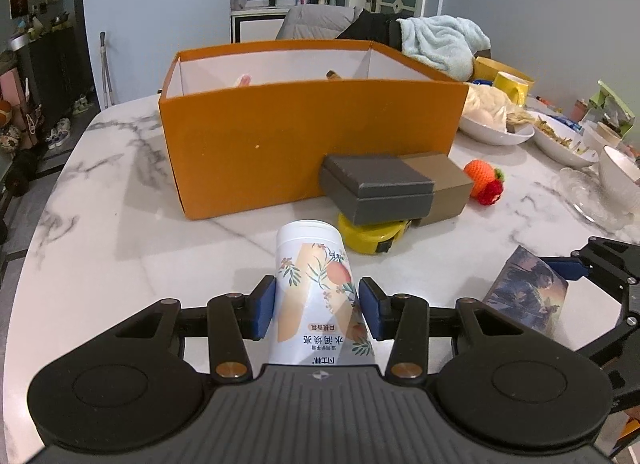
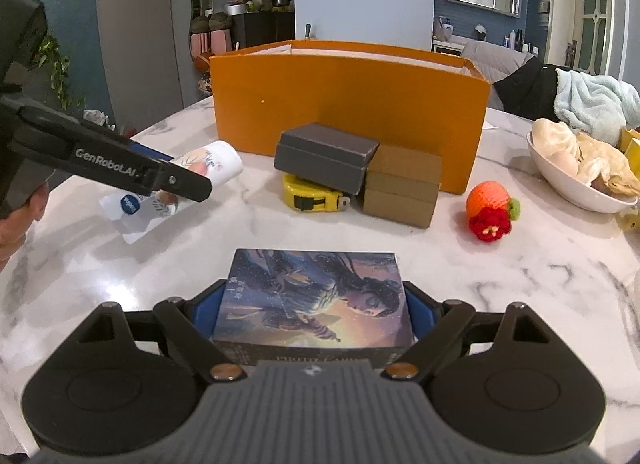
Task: Organize objects
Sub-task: 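Grasp the white lotion tube with the left gripper while the right grasps the photo card box, then lower the lotion tube and photo card box into the orange box and open both grippers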
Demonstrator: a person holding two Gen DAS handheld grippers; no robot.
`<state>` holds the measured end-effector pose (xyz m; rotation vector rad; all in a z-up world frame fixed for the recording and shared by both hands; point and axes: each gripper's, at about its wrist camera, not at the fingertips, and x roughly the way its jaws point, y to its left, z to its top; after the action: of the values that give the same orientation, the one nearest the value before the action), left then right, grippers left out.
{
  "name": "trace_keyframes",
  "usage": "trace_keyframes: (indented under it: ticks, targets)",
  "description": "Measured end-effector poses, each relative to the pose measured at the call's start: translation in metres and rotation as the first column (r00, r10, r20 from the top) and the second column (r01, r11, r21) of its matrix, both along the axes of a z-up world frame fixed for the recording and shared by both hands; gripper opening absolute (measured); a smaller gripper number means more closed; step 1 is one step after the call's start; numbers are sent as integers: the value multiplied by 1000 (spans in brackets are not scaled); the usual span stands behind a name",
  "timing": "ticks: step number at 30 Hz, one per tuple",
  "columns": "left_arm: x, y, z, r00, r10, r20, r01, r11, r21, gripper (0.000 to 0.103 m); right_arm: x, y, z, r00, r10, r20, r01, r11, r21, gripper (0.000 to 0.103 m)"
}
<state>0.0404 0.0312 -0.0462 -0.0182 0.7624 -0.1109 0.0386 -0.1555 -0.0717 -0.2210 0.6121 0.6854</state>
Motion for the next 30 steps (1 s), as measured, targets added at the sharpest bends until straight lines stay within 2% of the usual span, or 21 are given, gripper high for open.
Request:
trace_keyframes:
  ticks: [5, 11, 17, 20, 24, 28, 29, 30]
  targets:
    - [4, -2, 21, 1000, -9, 29, 9, 1000, -1, 52, 7, -5, 18, 1000, 3, 0, -3, 1000, 11, 89]
    - [29, 2, 61, 995, -3, 104, 5, 1000, -15, 52, 34, -2, 66, 998, 11, 65, -13, 1000, 28, 89]
    - [94, 8, 100, 986, 29, 161, -34, 999, 27, 52, 98, 19, 124, 994, 8, 109, -17, 997, 80, 89]
    - [137, 18, 106, 987, 69, 147, -72, 997, 19, 52, 146, 36, 141, 996, -16, 91, 7, 995, 95, 89]
    - [197, 26, 92, 993, 94, 64, -94, 996, -1, 52, 208, 61, 135, 1000, -28, -3, 28, 997, 75, 89]
    - [232, 26, 69, 995, 104, 7, -104, 994, 22, 52, 242, 81, 113, 996, -34, -77, 37, 999, 31, 89]
    - [238, 25, 63, 995, 102, -8, -102, 994, 26, 50, 248, 85, 107, 995, -31, -96, 33, 999, 21, 89]
    - [243, 24, 58, 995, 100, -23, -100, 995, 25, 42, 254, 88, 102, 993, -28, -112, 29, 1000, 8, 89]
